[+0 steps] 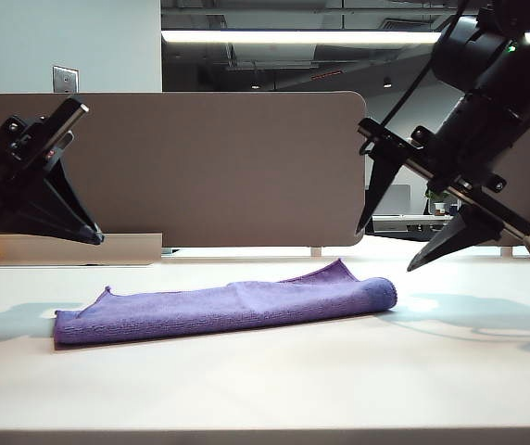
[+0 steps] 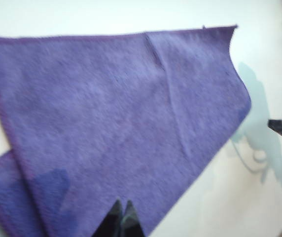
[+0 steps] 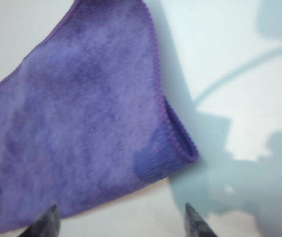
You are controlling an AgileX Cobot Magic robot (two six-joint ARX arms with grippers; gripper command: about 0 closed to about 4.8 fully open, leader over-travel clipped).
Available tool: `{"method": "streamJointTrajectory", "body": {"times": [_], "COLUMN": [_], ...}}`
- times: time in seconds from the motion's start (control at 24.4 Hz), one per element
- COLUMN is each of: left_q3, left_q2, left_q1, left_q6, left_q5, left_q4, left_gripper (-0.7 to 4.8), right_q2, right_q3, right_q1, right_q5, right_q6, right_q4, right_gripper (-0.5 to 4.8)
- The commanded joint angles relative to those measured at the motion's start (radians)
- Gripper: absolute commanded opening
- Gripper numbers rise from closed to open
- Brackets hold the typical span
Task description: Fold the bottom of the cloth upward, then fold it vertically to form a square shape.
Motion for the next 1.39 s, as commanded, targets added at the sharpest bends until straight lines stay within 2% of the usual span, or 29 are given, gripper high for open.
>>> {"method": "streamJointTrajectory", "body": {"times": [0.04, 0.33, 0.45, 0.7, 0.86, 1.39], "left_q3": [0.002, 0.002, 0.002, 0.002, 0.002, 0.002], "left_q2": [0.016, 0.060, 0.072, 0.090, 0.106, 0.130], "left_q1": [0.001, 0.001, 0.001, 0.001, 0.001, 0.001], "left_q6": [-0.003, -0.004, -0.047, -0.049, -0.053, -0.060], "left_q5": [-0.043, -0.016, -0.016, -0.001, -0.002, 0.007], "left_q4": [0.014, 0.024, 0.045, 0.047, 0.050, 0.059], "left_gripper": [-0.04, -0.04, -0.03, -0.03, -0.03, -0.03], "right_q2": [0.014, 0.085, 0.114, 0.157, 0.163, 0.163], "right_q3": [0.007, 0.036, 0.080, 0.135, 0.135, 0.138], "right_q1": [0.000, -0.005, -0.005, -0.006, -0.008, -0.014], "right_q5": [0.014, -0.076, -0.080, -0.103, -0.050, -0.024], "right_q6": [0.003, 0.023, 0.024, 0.028, 0.022, -0.011], "right_q4": [0.000, 0.004, -0.003, -0.037, -0.071, -0.142], "right_gripper": [3.24, 3.23, 3.23, 3.23, 3.24, 3.24]}}
